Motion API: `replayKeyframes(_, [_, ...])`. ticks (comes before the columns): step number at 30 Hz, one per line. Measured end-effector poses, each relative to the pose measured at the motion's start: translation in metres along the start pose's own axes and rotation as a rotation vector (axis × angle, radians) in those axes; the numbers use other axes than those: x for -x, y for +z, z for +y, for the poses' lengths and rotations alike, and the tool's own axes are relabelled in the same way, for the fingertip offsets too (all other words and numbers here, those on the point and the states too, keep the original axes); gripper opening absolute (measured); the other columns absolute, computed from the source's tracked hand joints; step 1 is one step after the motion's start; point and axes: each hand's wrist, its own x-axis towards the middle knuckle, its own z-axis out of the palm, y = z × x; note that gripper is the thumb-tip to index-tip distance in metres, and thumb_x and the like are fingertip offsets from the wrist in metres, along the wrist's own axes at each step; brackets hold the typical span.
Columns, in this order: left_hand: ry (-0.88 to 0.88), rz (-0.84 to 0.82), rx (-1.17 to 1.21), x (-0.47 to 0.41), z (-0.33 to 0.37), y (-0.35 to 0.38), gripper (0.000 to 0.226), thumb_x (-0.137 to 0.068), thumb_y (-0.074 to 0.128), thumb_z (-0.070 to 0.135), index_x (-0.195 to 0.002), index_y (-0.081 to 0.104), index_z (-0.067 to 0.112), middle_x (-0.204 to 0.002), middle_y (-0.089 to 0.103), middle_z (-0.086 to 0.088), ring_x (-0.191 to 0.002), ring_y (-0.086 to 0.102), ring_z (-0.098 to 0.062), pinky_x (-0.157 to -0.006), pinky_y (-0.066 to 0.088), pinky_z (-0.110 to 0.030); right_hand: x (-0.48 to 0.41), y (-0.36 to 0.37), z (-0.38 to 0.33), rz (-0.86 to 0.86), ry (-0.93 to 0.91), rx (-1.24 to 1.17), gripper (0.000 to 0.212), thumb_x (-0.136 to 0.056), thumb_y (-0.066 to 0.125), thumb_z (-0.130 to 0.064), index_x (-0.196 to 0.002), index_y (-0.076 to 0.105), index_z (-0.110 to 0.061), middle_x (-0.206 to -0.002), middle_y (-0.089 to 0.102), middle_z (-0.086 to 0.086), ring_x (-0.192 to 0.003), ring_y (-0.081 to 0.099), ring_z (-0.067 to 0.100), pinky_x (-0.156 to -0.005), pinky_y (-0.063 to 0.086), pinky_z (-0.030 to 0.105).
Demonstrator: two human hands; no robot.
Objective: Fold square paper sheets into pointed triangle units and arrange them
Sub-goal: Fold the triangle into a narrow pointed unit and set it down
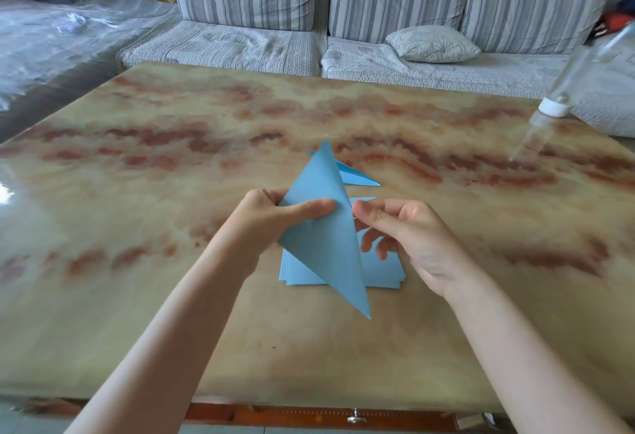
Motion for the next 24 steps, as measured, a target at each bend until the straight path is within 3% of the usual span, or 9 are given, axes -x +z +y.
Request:
replayKeyframes(5, [0.019, -0.021, -0.069, 0.003, 0.001, 0.004, 0.018, -0.072, 0.080, 0.023, -0.084, 0.076, 0.011, -0.079, 0.075, -0.004, -0.065, 0.069, -0.011, -0.056, 0.050, -0.016, -0.002, -0.001, 0.002, -0.010, 0.023, 0.036, 0.010, -0.078, 0.074, -0.016, -0.081, 0.072, -0.006, -0.072, 0.069, 0.004, -0.056, 0.058, 0.012, -0.049, 0.038, 0.021])
replayKeyframes(8, [0.008, -0.039, -0.047, 0.002, 0.000, 0.003, 0.033, -0.065, 0.080, 0.032, -0.089, 0.075, 0.010, -0.086, 0.076, -0.006, -0.076, 0.071, -0.016, -0.070, 0.054, -0.023, -0.002, -0.001, 0.002, 0.026, 0.019, 0.020, 0.007, -0.079, 0.074, -0.014, -0.080, 0.071, -0.008, -0.072, 0.070, 0.003, -0.058, 0.060, 0.012, -0.050, 0.038, 0.020])
replayKeyframes(14, [-0.078, -0.227, 0.391, 0.005, -0.004, 0.011, 0.054, -0.067, 0.064, 0.047, -0.110, 0.069, 0.014, -0.106, 0.073, -0.003, -0.095, 0.070, -0.013, -0.085, 0.056, -0.025, -0.003, -0.001, 0.003, 0.198, 0.013, -0.196, 0.006, -0.074, 0.074, -0.021, -0.078, 0.072, -0.017, -0.081, 0.072, 0.005, -0.067, 0.064, 0.013, -0.055, 0.039, 0.020])
replayKeyframes(19, [-0.035, -0.088, 0.393, 0.014, -0.015, 0.040, 0.040, -0.068, 0.077, 0.026, -0.106, 0.070, 0.014, -0.100, 0.074, -0.003, -0.093, 0.071, -0.015, -0.081, 0.058, -0.031, -0.004, 0.012, 0.008, 0.322, 0.011, -0.249, 0.006, -0.075, 0.077, -0.020, -0.072, 0.072, -0.021, -0.072, 0.068, -0.006, -0.070, 0.057, 0.010, -0.061, 0.040, 0.021])
replayKeyframes(24, [0.016, 0.048, 0.416, 0.014, -0.015, 0.046, 0.022, -0.075, 0.077, 0.009, -0.095, 0.070, 0.009, -0.086, 0.075, -0.006, -0.079, 0.073, -0.016, -0.066, 0.057, -0.023, -0.004, 0.018, 0.010, 0.354, 0.021, -0.284, 0.006, -0.076, 0.077, -0.020, -0.073, 0.072, -0.020, -0.071, 0.065, -0.007, -0.071, 0.051, 0.011, -0.062, 0.039, 0.022])
